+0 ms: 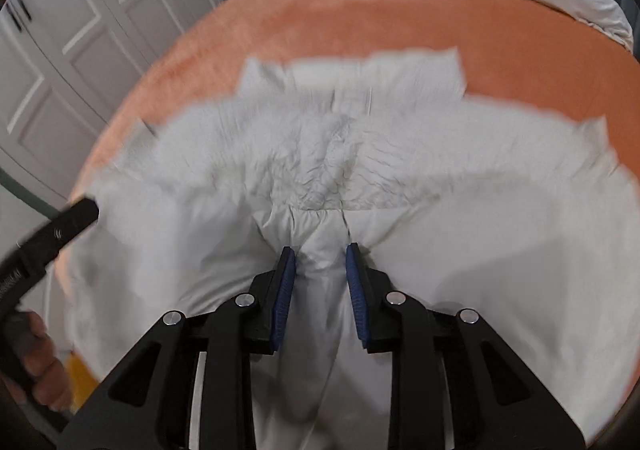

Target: Fold large clothes

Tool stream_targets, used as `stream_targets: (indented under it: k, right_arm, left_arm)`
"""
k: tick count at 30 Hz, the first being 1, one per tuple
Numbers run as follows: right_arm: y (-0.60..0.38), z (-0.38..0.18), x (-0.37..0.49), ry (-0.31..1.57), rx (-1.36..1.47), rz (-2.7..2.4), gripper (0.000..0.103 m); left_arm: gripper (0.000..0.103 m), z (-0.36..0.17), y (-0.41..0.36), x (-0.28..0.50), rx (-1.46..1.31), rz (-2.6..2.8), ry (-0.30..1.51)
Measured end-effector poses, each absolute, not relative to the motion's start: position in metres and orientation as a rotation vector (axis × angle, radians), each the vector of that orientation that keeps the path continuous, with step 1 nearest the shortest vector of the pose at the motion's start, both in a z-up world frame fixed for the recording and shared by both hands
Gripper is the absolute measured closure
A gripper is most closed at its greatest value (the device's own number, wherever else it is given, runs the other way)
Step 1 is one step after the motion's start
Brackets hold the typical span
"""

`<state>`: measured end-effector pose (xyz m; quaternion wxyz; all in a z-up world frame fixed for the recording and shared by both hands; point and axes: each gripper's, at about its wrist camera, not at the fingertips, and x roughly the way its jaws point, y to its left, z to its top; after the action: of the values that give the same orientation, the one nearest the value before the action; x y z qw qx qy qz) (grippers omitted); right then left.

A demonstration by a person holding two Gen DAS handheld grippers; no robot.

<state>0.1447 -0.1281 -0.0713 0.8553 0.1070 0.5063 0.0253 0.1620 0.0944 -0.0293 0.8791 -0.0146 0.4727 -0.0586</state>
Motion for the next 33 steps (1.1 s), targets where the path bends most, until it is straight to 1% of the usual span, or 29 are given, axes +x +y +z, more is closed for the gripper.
stream_targets:
  k: [1,3,5,7,9,12,14,16,20,23,25,28,30,33]
  right_arm:
    - [-0.123,-0.076,0.141,1.043,0.181,0.052,0.078]
    - [-0.117,-0.067,0.139,1.047,0.142,0.042,0.077]
    - [-0.125,-0.053,0.133,1.041,0.214,0.070,0.078]
    - [-0.132,-0.035,0.120,1.006,0.302,0.108,0.078]
    - [-0.134,-0.031,0.122,1.006,0.299,0.099,0.078]
    - [-0.132,-0.042,0.146,1.032,0.270,0.069,0.083]
    - [-0.132,-0.064,0.160,1.085,0.285,0.059,0.085]
    - [-0.130,-0.077,0.169,1.084,0.251,0.053,0.086]
    - [-0.121,-0.084,0.180,1.094,0.167,0.040,0.086]
    - [-0.121,-0.087,0.183,1.092,0.167,0.039,0.086]
    - [-0.121,-0.088,0.183,1.087,0.162,0.038,0.086]
    - [-0.120,-0.088,0.182,1.082,0.158,0.037,0.086]
    - [-0.120,-0.089,0.186,1.085,0.163,0.035,0.086]
    - [-0.121,-0.089,0.186,1.093,0.176,0.033,0.086]
  left_arm:
    - [0.011,-0.040,0.088,0.164,-0.003,-0.116,1.006]
    - [0.009,-0.054,0.083,0.162,0.038,-0.094,0.990]
    - [0.009,-0.057,0.085,0.160,0.055,-0.099,0.977]
    - [0.006,-0.059,0.089,0.160,0.049,-0.101,0.977]
    - [0.006,-0.062,0.091,0.162,0.040,-0.096,0.978]
    - [0.006,-0.059,0.089,0.161,0.037,-0.084,0.980]
    - [0.006,-0.056,0.091,0.160,0.025,-0.086,0.984]
    - [0.008,-0.048,0.100,0.157,-0.007,-0.083,0.977]
    - [0.009,-0.023,0.146,0.136,-0.114,-0.048,0.942]
    - [0.009,-0.019,0.192,0.120,-0.210,-0.001,0.955]
    - [0.009,-0.027,0.221,0.110,-0.297,0.020,0.999]
    - [0.011,-0.059,0.264,0.090,-0.501,0.042,1.111]
    - [0.011,-0.071,0.267,0.080,-0.552,0.040,1.144]
    - [0.011,-0.076,0.253,0.076,-0.576,-0.014,1.131]
